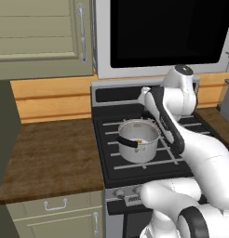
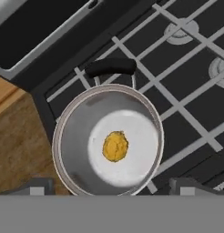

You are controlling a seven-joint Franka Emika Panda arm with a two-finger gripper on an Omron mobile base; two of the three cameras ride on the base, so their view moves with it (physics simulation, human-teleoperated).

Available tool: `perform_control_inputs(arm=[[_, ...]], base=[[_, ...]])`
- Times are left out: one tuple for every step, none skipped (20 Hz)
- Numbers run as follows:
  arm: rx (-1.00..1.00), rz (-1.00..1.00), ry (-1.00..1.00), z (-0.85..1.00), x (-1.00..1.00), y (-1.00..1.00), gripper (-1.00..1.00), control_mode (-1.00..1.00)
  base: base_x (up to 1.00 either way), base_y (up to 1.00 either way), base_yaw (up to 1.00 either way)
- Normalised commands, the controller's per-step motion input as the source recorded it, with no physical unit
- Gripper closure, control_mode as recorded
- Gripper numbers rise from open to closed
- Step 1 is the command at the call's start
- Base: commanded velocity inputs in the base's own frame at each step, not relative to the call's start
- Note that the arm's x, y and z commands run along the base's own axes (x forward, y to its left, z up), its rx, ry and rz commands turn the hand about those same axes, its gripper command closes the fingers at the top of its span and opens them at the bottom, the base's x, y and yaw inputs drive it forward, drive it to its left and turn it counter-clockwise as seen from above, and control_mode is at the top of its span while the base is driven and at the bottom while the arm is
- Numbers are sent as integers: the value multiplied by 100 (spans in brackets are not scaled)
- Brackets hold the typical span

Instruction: Put the lemon and squash in the pot. Retrieve the spatula and lightly stir the vegetables in the pot.

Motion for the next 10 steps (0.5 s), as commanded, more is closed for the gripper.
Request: perform_control_inputs(arm=[[-6,20,-12,30,-100,-68,-100,-100],[-8,23,-11,29,-100,-73,-100,-100],[-10,24,-3,16,-100,-71,-100,-100],[-10,26,0,0,-100,-68,-100,-100],[-9,29,0,0,-80,-63,-100,-100],[-9,30,0,0,-64,-49,-100,-100],[-8,23,0,-9,-40,-17,-100,-100],[-3,5,0,-5,0,19,-100,-100],[-6,0,0,0,0,7,-100,-100],[-1,0,0,0,0,1,-100,-100]], base=[[0,0,0],[0,0,0],[0,0,0],[0,0,0],[0,0,0],[0,0,0],[0,0,0],[0,0,0],[0,0,0],[0,0,0]])
